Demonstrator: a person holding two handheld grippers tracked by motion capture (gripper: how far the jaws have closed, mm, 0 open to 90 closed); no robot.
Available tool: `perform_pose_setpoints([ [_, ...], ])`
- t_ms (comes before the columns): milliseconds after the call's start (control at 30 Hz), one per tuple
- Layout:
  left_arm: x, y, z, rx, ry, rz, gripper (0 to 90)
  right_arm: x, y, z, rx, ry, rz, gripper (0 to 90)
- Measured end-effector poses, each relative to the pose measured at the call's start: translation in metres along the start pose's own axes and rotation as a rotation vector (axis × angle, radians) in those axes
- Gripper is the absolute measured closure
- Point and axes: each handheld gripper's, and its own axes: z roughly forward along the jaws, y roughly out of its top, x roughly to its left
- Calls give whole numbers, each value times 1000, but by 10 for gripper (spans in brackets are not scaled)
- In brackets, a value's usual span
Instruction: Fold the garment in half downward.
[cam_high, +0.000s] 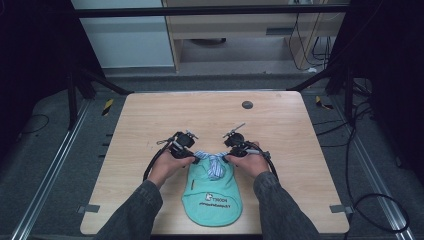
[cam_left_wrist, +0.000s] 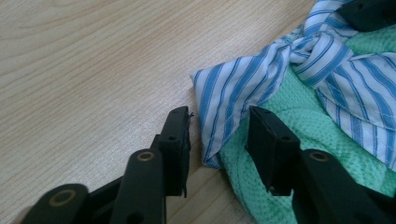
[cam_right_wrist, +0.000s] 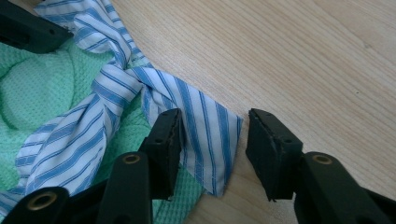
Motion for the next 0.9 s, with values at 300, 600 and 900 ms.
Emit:
perform_pose_setpoints([
  [300, -3, -5, 1, -33, -46, 5, 820, 6, 1, 0, 4, 22, -23, 749],
  [600, -4, -7, -1, -41, -44, 21, 876, 10, 1, 0, -4, 21, -25, 825],
  [900, -4, -6, -10, -58, -29, 31, 881, 12, 3, -9, -44, 14, -28, 827],
])
